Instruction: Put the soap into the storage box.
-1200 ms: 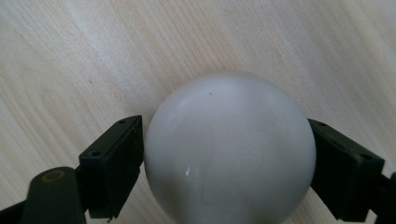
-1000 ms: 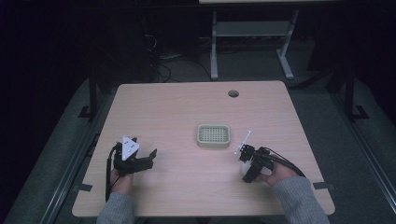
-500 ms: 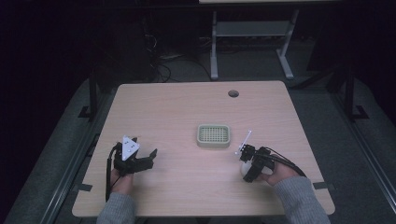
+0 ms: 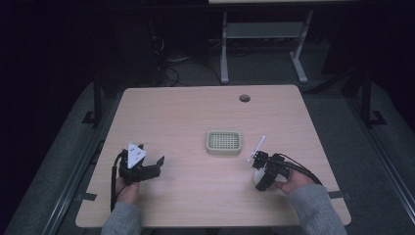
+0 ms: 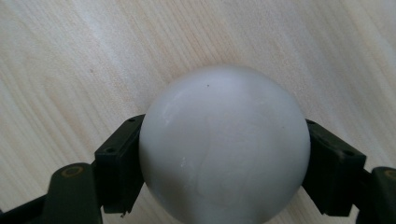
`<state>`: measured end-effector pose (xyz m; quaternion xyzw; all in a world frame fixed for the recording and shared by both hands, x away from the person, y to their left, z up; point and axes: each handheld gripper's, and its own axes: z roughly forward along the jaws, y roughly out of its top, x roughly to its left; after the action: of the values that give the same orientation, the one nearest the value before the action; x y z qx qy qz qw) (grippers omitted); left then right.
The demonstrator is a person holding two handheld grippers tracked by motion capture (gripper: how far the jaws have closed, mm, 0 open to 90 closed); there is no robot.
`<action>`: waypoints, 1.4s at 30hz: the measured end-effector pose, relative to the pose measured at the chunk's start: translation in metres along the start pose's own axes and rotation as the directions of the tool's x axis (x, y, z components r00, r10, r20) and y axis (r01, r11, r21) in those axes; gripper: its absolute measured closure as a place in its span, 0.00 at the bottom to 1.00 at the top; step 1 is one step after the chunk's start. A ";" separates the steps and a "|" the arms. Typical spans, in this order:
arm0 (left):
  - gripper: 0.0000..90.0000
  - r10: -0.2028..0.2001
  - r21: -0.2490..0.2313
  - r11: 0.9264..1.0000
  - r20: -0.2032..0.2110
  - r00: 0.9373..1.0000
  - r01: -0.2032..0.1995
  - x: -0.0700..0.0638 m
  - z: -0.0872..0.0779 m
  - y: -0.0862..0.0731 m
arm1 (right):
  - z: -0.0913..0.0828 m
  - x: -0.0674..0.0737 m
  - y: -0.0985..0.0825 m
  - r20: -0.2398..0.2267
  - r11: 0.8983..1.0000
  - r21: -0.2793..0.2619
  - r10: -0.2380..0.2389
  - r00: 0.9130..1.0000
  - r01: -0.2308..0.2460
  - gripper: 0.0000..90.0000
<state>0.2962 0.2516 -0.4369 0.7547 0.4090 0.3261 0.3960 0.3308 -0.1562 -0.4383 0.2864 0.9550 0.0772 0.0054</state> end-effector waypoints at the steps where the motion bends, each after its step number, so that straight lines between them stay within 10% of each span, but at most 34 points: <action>1: 0.16 -0.001 -0.001 1.000 -0.001 1.000 0.001 0.000 0.000 0.000 | -0.002 0.000 0.000 0.000 1.000 -0.003 0.002 1.000 -0.002 0.26; 42: 0.16 0.008 0.002 1.000 0.001 1.000 -0.008 -0.001 0.000 0.000 | -0.033 -0.013 0.030 -0.026 0.999 -0.039 -0.025 0.999 0.024 0.26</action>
<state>0.2957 0.2507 -0.4368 0.7569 0.4062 0.3267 0.3942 0.3561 -0.1430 -0.4017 0.2736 0.9567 0.0996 -0.0006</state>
